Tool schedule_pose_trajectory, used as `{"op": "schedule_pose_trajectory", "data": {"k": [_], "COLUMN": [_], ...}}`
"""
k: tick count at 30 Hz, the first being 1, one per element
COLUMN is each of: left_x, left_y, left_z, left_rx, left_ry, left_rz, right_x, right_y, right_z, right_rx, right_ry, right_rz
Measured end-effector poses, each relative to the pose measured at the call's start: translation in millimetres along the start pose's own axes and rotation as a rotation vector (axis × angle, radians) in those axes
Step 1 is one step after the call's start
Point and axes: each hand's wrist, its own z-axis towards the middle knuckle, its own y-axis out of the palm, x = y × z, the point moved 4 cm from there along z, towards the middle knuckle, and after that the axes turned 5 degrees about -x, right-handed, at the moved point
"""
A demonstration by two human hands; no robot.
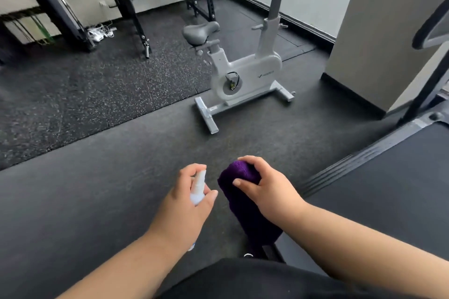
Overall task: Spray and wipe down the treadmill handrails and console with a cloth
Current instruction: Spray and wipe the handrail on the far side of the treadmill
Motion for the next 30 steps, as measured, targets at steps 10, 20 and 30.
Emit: {"op": "schedule_pose_trajectory", "data": {"k": [10,20,30], "left_x": [13,41,121], "left_y": [-38,-29,9], "left_z": [222,473,629], "left_rx": [0.004,-0.413,-0.715], "left_ry": [0.122,0.486,0.712], "left_rz": [0.005,0.105,0.076], "right_x": [-50,-54,-67], "right_y": [-48,-106,-177], "right_z": [187,363,432], "right_rx": [0.11,0.484,0.864], "right_ry": [0.019,0.209,0.313], "right_rz": [-0.03,0.041,0.248]}}
